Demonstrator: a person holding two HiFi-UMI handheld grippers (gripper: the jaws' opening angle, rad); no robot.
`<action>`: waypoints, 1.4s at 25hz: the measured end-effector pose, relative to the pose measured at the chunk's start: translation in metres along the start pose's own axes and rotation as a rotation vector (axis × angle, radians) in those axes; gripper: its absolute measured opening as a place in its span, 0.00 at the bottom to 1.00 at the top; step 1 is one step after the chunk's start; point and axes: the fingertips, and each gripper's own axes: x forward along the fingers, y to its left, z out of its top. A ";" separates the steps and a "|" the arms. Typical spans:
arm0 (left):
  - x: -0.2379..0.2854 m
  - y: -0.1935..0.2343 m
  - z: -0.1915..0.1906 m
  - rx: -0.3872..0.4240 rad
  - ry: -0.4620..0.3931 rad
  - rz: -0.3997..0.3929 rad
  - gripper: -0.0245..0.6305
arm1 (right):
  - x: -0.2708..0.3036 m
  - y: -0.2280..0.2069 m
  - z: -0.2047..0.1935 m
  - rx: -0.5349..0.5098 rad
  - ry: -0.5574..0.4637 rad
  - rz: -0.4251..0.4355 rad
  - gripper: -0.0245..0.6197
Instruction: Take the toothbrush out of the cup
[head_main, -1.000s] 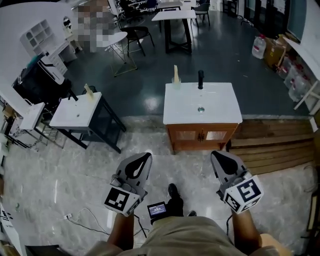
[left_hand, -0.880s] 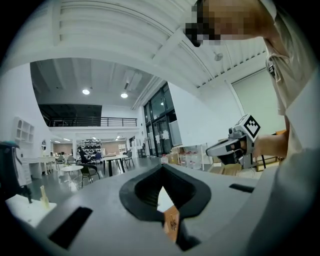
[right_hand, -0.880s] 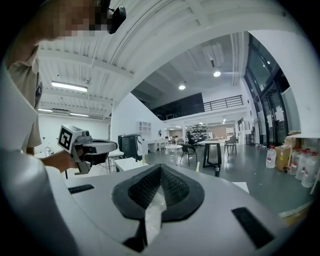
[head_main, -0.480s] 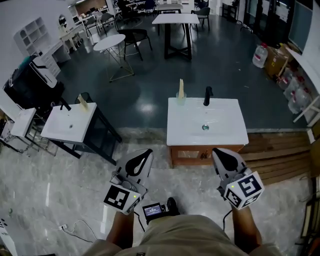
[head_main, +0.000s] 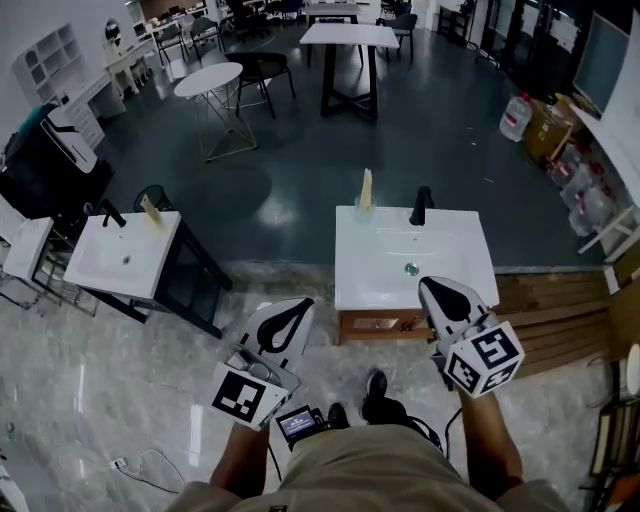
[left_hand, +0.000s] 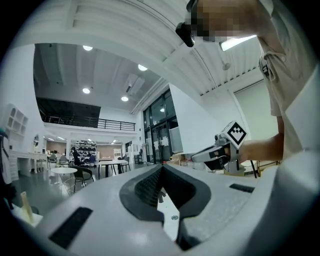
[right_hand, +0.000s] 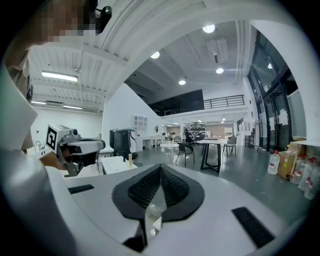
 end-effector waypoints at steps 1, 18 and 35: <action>0.002 0.006 -0.003 -0.003 0.003 0.009 0.04 | 0.010 -0.007 -0.001 0.001 0.004 -0.003 0.05; 0.083 0.097 -0.082 -0.059 0.199 0.156 0.04 | 0.227 -0.164 -0.067 0.086 0.088 -0.008 0.05; 0.137 0.164 -0.196 -0.185 0.393 0.327 0.04 | 0.464 -0.293 -0.232 0.165 0.356 -0.038 0.29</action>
